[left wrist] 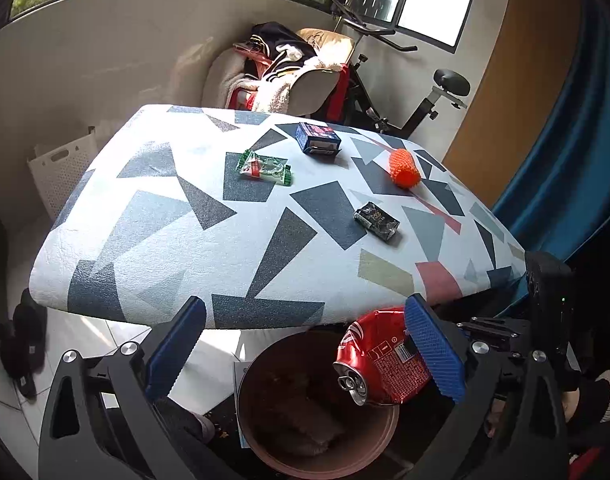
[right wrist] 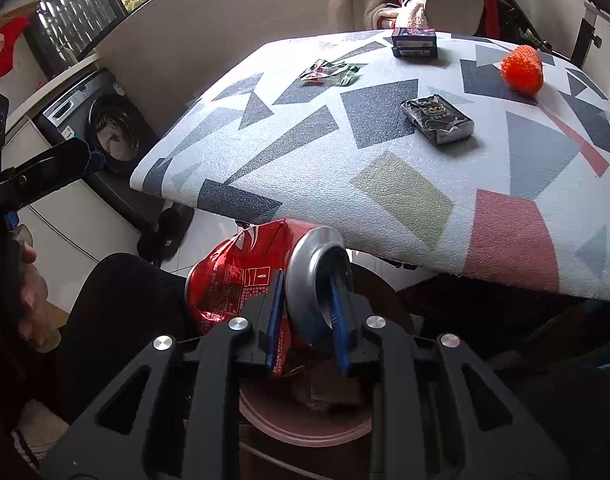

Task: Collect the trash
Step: 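Carry the red can and clear case over the bin and open both tools, then reach and grasp the black Face tissue pack with the right tool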

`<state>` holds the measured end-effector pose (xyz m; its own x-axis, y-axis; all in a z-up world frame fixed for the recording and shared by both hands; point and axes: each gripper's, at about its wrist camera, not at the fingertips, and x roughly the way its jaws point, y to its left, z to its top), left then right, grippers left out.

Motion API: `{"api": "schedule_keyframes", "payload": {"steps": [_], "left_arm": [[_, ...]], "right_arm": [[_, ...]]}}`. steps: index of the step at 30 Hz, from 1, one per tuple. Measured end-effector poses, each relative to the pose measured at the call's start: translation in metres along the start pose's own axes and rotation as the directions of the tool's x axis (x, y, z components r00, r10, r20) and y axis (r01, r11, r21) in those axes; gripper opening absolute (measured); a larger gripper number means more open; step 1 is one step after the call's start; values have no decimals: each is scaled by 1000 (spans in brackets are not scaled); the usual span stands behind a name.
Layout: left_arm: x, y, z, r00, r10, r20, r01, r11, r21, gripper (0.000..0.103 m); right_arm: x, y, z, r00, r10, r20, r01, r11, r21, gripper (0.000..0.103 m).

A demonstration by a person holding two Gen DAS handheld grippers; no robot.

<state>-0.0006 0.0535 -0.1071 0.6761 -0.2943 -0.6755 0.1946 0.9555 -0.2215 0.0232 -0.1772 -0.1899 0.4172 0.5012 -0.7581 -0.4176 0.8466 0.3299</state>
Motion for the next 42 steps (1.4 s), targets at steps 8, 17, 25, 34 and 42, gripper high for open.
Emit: {"api": "schedule_keyframes", "payload": {"steps": [8, 17, 25, 34, 42], "left_arm": [[5, 1, -5, 1000, 1, -18, -1, 1000, -19, 97], [11, 1, -9, 999, 6, -34, -7, 1000, -22, 97], [10, 5, -11, 999, 25, -33, -27, 999, -33, 97], [13, 5, -15, 994, 102, -31, -102, 995, 6, 97], [21, 8, -14, 980, 197, -21, -196, 980, 39, 97]], "right_arm": [[9, -7, -3, 999, 1, -39, 1, 1000, 29, 25], [15, -5, -5, 998, -32, -61, 33, 999, 14, 58], [9, -12, -3, 991, -130, -31, 131, 991, 26, 97], [4, -17, 1, 987, -159, -2, 159, 987, 28, 97], [-11, -38, 21, 966, -244, 85, 237, 968, 83, 97]]}}
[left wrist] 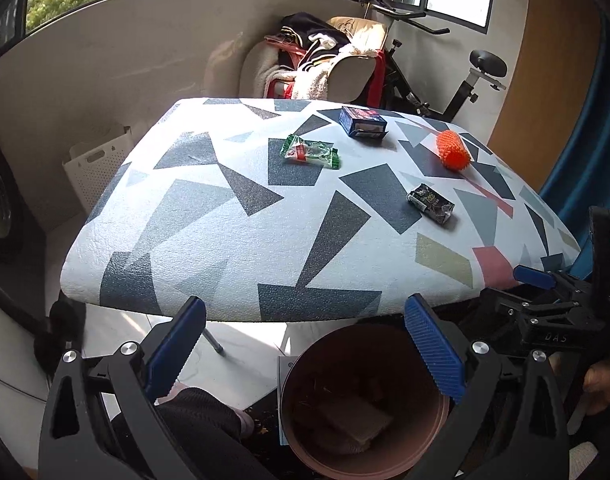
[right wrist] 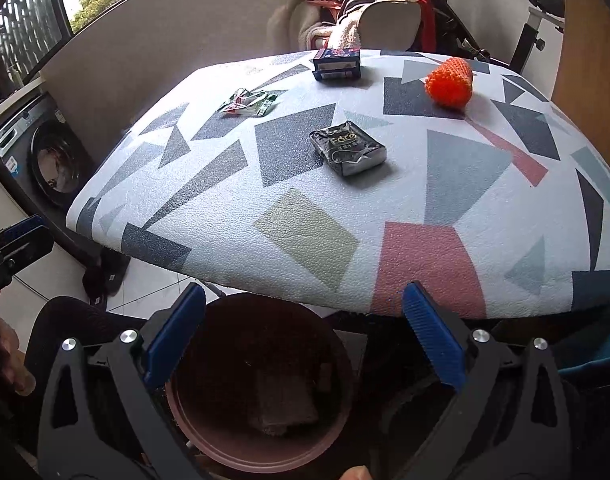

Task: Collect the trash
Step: 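Reach and grasp the black Face tissue pack with the right tool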

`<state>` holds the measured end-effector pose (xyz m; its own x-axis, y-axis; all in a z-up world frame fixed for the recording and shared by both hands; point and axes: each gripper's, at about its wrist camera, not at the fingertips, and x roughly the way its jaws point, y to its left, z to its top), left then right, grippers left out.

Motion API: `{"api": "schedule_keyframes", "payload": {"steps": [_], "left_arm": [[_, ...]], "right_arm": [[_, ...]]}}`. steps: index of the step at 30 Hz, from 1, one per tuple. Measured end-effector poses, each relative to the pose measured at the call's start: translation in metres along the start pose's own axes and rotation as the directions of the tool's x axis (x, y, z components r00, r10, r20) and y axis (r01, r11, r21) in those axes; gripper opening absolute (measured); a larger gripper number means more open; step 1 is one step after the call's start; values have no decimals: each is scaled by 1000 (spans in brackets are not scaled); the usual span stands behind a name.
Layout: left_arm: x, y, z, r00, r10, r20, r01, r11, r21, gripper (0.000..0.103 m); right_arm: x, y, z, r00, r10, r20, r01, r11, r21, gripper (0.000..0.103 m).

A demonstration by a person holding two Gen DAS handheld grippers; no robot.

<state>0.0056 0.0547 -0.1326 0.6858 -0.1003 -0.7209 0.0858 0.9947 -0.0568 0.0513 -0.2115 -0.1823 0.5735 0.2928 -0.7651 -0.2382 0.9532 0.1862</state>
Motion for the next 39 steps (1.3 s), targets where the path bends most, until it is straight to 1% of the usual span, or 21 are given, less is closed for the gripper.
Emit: {"api": "schedule_keyframes", "payload": {"steps": [1, 3, 5, 7, 9, 10, 12, 14, 15, 18, 20, 21, 24, 31, 32, 33, 34, 37, 38, 39], "left_arm": [[1, 0, 0, 1000, 13, 7, -13, 1000, 8, 97], [1, 2, 2, 999, 28, 25, -29, 999, 14, 97], [1, 6, 5, 998, 38, 40, -39, 999, 4, 97], [4, 10, 9, 998, 53, 44, -53, 999, -9, 97], [7, 15, 14, 996, 70, 50, -68, 997, -24, 97], [8, 18, 17, 996, 74, 54, -72, 997, -32, 97], [11, 22, 22, 996, 70, 61, -68, 997, -44, 97], [14, 26, 27, 995, 70, 66, -66, 996, -60, 97], [16, 28, 29, 996, 68, 65, -64, 996, -66, 97], [23, 34, 36, 997, 53, 57, -47, 994, -94, 97], [29, 37, 39, 998, 38, 53, -32, 993, -110, 97], [32, 38, 40, 998, 32, 50, -26, 993, -117, 97], [41, 38, 41, 999, 30, 41, -25, 993, -119, 97], [59, 33, 39, 1000, 1, 3, -1, 994, -107, 97], [60, 33, 39, 1000, 2, 0, -2, 994, -106, 97], [62, 32, 39, 1000, 2, -1, -2, 994, -106, 97], [63, 32, 40, 1000, 1, -2, -1, 994, -106, 97], [68, 31, 40, 1000, 5, -11, -6, 994, -106, 97], [70, 31, 40, 1000, 4, -15, -6, 994, -106, 97], [71, 31, 40, 1000, 2, -18, -4, 994, -106, 97]], "right_arm": [[-1, -2, 3, 1000, 5, 8, -5, 1000, -6, 97], [-3, -7, 9, 998, 53, 36, -52, 998, -30, 97], [-5, -10, 16, 996, 48, 70, -45, 998, -47, 97], [-2, -13, 26, 997, 30, 78, -24, 997, -76, 97], [5, -16, 36, 997, 15, 74, -7, 995, -97, 97], [11, -18, 41, 998, 20, 67, -13, 995, -102, 97], [21, -21, 50, 998, 50, 36, -46, 994, -99, 97], [35, -24, 61, 998, 62, -5, -62, 994, -93, 97], [41, -24, 66, 999, 42, -13, -43, 994, -105, 97], [57, -18, 79, 998, -62, 2, 61, 982, -180, 97], [70, -18, 86, 996, -94, -10, 90, 976, -197, 97], [78, -20, 91, 994, -102, -22, 96, 978, -187, 97], [93, -24, 100, 994, -103, -31, 97, 982, -159, 97], [113, -19, 108, 996, -78, -42, 69, 981, -180, 96], [115, -19, 107, 997, -67, -49, 57, 983, -177, 94], [117, -19, 107, 997, -56, -57, 45, 983, -177, 86], [119, -18, 106, 996, -52, -65, 40, 982, -182, 81], [119, -15, 104, 997, -53, -63, 39, 977, -208, 62], [118, -14, 104, 997, -47, -61, 33, 977, -212, 51], [116, -14, 104, 997, -49, -61, 35, 976, -213, 50]]}}
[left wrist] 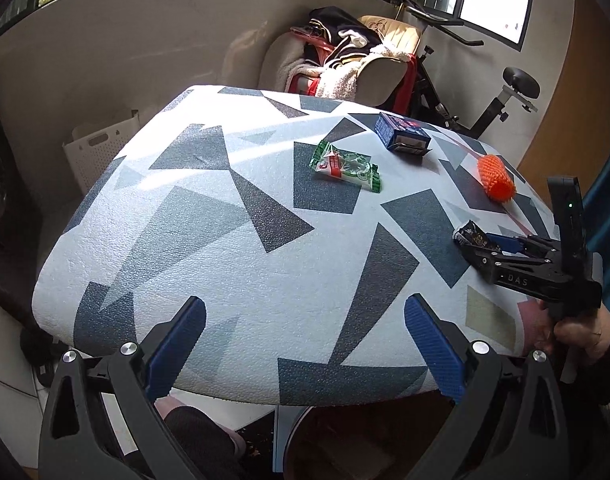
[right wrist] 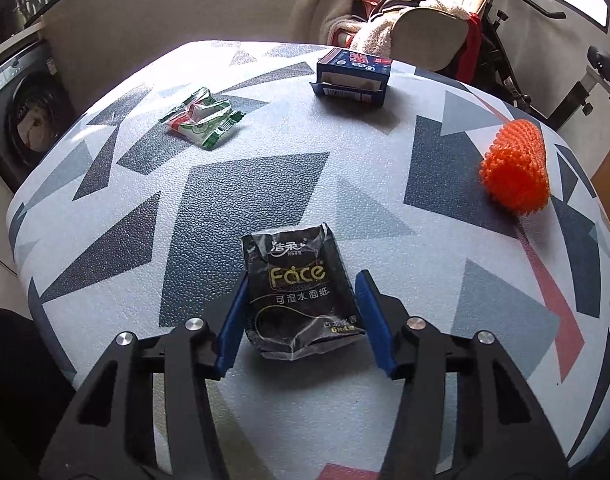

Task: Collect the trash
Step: 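Reach and grasp the black Face tissue pack with the right tool, then grasp the green snack packet with the left tool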

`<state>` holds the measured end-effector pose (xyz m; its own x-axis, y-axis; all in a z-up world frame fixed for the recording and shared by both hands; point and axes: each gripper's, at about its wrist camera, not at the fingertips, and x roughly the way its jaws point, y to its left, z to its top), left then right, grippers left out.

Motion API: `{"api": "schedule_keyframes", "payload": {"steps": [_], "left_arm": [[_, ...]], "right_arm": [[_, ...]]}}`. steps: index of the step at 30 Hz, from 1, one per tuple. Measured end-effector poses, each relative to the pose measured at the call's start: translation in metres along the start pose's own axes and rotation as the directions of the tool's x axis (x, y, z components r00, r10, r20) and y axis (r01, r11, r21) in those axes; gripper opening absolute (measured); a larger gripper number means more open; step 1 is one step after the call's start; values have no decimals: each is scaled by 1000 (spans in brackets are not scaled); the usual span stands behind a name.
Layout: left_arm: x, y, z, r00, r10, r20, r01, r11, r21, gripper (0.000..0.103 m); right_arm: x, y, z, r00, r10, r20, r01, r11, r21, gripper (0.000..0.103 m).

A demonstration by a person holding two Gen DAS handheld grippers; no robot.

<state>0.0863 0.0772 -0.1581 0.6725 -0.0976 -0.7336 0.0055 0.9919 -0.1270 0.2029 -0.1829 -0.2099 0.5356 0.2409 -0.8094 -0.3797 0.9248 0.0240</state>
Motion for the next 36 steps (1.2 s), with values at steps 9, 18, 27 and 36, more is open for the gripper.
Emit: {"api": "schedule_keyframes", "payload": {"steps": [9, 18, 27, 36], "left_arm": [[32, -9, 61, 991, -128, -48, 131, 990, 52, 97], [111, -17, 130, 985, -118, -128, 122, 992, 30, 68], [176, -10, 156, 977, -117, -178, 112, 993, -35, 55], [212, -18, 161, 980, -14, -200, 13, 1000, -7, 60]], "right_arm": [[-24, -21, 1, 996, 32, 88, -43, 990, 131, 43], [-37, -51, -14, 994, 11, 104, -37, 969, 244, 43], [-52, -58, -23, 987, 10, 158, -50, 968, 247, 44], [-50, -51, -24, 987, 23, 160, -59, 973, 223, 44]]}}
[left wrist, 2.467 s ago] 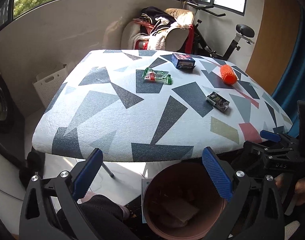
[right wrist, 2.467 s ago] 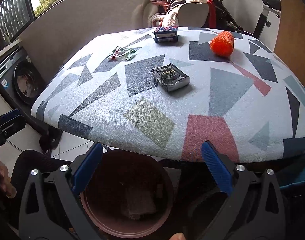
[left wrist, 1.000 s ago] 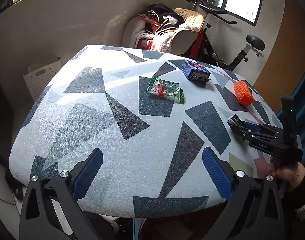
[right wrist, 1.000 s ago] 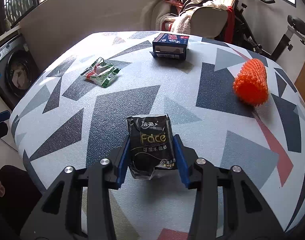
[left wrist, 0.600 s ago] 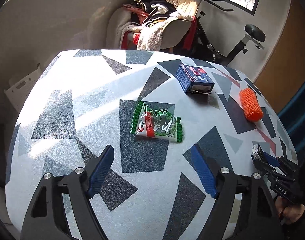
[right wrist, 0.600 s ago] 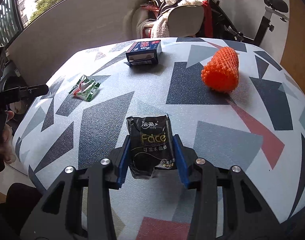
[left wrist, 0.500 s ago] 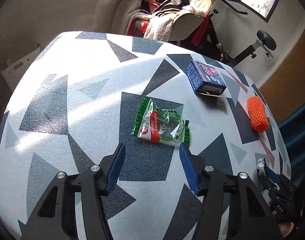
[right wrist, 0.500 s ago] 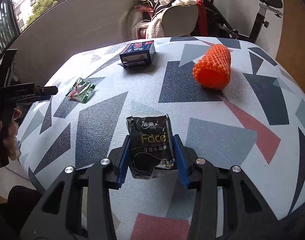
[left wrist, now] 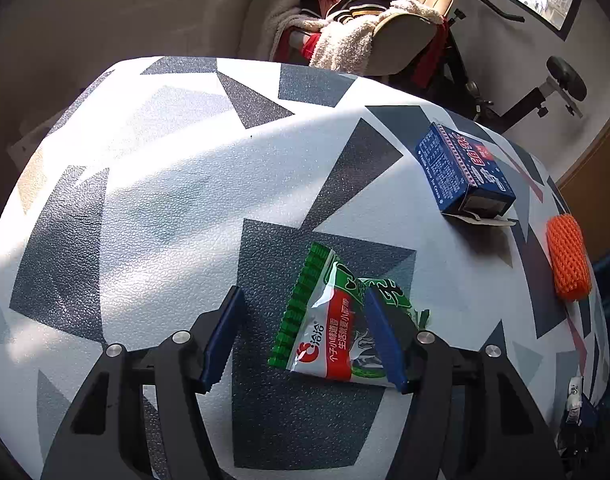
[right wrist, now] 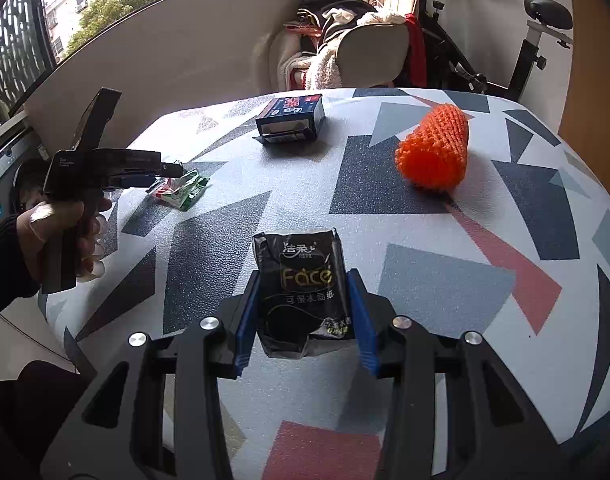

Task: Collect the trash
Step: 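Grasp the green snack packet with the left tool, then carry the green packet and black tissue pack over the bin and release both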

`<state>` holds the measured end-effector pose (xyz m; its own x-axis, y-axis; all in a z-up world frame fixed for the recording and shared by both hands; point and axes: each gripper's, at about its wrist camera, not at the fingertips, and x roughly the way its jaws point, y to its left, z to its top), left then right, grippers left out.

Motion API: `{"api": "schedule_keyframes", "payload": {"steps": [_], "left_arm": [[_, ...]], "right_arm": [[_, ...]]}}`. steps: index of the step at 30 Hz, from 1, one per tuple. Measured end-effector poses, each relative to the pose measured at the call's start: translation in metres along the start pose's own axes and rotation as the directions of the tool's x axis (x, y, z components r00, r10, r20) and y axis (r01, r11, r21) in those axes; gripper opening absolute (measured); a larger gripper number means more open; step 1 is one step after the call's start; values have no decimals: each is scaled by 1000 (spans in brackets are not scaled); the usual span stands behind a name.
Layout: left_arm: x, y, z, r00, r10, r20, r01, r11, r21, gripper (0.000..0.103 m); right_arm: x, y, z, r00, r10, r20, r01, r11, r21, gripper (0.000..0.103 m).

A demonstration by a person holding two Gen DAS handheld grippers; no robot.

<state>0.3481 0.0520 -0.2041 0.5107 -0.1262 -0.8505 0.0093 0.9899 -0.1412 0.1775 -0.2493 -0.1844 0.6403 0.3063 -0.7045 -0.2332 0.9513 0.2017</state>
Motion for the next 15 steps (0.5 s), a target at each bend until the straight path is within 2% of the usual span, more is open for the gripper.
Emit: {"api": "schedule_keyframes", "payload": {"steps": [2, 5, 7, 9, 11, 14, 15], "left_arm": [[0, -8, -5, 1000, 8, 3, -8, 998, 63, 58], [-1, -22, -17, 998, 53, 24, -56, 983, 176, 58], [-2, -22, -20, 999, 40, 25, -44, 983, 179, 56], [-4, -22, -21, 999, 27, 25, -31, 981, 189, 44], [-6, -22, -22, 1000, 20, 20, -24, 981, 193, 22], [-14, -20, -27, 1000, -29, 8, 27, 982, 187, 6], [-19, -21, -30, 999, -33, 16, 30, 981, 192, 5]], "right_arm": [[0, 1, -2, 1000, -4, -1, 4, 1000, -6, 44], [1, 0, -4, 1000, -2, -7, 2, 1000, -4, 44], [3, 1, -6, 1000, 0, -15, 0, 1000, 0, 44], [4, 2, -7, 1000, 2, -19, -2, 1000, -2, 44], [3, 5, -7, 1000, 6, -16, -6, 1000, -7, 44], [-2, 8, -6, 1000, 9, -10, -9, 1000, -17, 44], [-4, 9, -6, 1000, 10, -9, -10, 1000, -18, 44]]}}
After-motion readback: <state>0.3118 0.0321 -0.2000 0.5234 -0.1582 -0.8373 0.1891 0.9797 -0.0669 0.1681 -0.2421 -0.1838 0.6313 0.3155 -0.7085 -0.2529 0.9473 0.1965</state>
